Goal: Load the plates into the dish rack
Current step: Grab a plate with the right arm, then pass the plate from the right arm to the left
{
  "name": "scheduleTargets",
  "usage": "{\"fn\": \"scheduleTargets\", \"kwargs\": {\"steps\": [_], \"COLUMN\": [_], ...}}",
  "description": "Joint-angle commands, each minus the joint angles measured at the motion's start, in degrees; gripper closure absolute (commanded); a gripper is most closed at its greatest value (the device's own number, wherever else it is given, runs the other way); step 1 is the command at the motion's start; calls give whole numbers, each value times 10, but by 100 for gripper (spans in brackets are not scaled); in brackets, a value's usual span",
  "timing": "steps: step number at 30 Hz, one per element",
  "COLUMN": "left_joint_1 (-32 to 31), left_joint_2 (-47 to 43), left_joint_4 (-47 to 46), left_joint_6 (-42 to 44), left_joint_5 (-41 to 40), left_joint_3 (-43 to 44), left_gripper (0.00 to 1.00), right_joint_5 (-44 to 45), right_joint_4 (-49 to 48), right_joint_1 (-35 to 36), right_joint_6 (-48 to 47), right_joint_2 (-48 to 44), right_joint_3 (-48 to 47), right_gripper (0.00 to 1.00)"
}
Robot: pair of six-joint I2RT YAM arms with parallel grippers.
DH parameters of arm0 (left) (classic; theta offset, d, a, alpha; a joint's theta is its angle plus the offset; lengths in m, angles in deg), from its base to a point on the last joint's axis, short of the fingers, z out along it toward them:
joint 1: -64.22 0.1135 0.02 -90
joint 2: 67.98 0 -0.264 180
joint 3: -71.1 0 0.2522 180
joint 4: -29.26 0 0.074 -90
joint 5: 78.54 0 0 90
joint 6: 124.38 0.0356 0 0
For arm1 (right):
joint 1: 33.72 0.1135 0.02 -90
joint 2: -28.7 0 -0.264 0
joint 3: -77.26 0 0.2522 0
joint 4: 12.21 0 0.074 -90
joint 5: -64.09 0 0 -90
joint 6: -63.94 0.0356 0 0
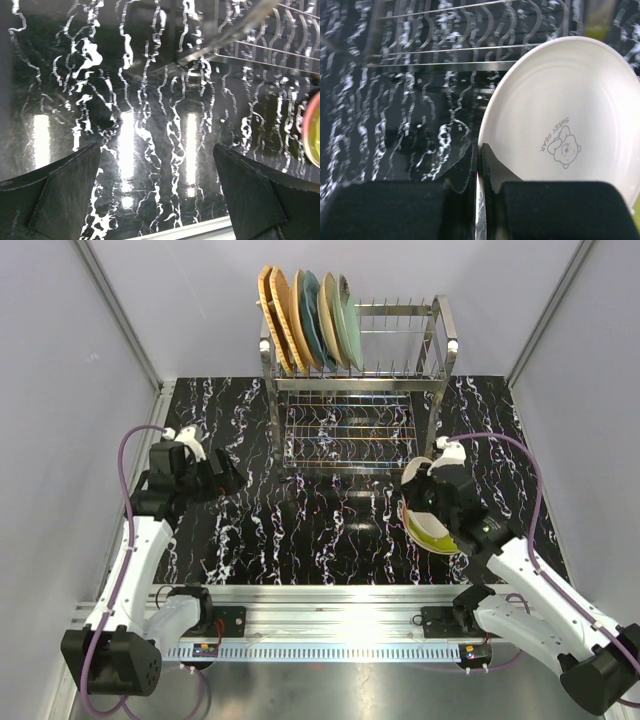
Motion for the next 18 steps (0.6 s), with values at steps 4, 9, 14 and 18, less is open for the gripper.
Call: {"fn": "scheduleTargets", "kwargs": {"steps": [4,9,14,18], "left_joint_1": [-4,-41,-135,-199], "left_joint_2": [-10,1,43,70], "left_joint_4": [-55,-96,-121,-141], "left_joint_6": [-31,-100,-130,-164], "left_joint_5": [115,125,78,61], "left_joint_3": [14,30,49,59], "left_gripper": [1,1,1,1], "right_joint_5": [-149,-119,-113,-101], "right_joint_4": [-114,-140,-175,-193], "right_joint_1": [32,125,219,270], "right_joint_6": [-64,-108,-152,-176], "right_joint_2": [-20,10,59,84], "right_joint_3": [20,-2,-23,-35], "right_gripper": [100,100,100,100]}}
